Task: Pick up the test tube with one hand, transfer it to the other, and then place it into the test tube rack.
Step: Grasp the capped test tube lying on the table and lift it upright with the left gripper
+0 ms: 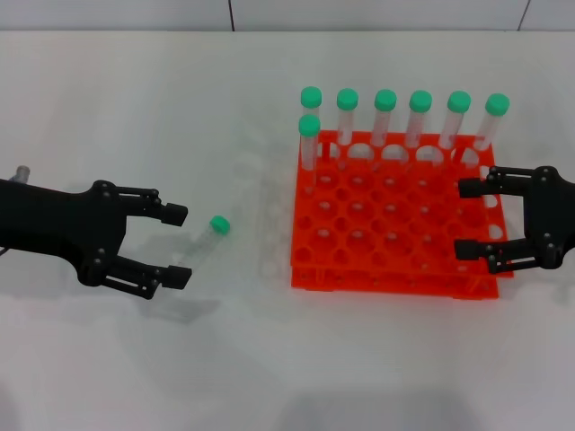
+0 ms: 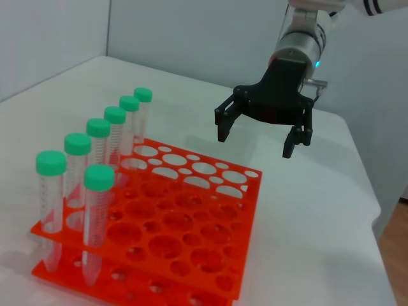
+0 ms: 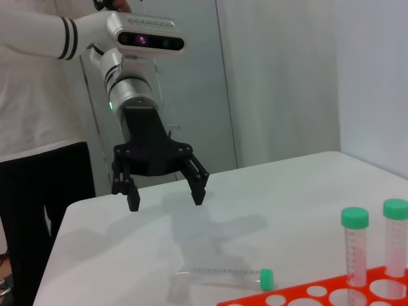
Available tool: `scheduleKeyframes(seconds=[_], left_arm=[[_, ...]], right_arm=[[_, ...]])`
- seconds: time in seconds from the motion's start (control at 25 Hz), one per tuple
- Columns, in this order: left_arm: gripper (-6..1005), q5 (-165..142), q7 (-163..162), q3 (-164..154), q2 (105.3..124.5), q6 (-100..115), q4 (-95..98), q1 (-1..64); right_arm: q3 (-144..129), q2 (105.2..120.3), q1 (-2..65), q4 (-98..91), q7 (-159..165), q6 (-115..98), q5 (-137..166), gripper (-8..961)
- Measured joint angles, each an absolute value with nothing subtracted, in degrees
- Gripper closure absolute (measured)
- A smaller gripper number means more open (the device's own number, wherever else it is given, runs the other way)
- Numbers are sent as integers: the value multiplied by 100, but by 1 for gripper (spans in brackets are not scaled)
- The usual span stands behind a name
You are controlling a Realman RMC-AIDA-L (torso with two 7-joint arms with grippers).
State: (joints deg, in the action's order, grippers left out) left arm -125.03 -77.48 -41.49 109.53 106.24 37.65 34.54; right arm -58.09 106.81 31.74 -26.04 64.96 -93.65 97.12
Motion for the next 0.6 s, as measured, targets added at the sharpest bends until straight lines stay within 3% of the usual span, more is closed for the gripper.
scheduleKeyframes(seconds=[0.6], left_arm=[[122, -12504, -7972, -4118, 10979, 10509, 3844, 3453]], right_arm=[[-5796, 10729, 3138, -2602, 6495, -9272, 9671, 95]])
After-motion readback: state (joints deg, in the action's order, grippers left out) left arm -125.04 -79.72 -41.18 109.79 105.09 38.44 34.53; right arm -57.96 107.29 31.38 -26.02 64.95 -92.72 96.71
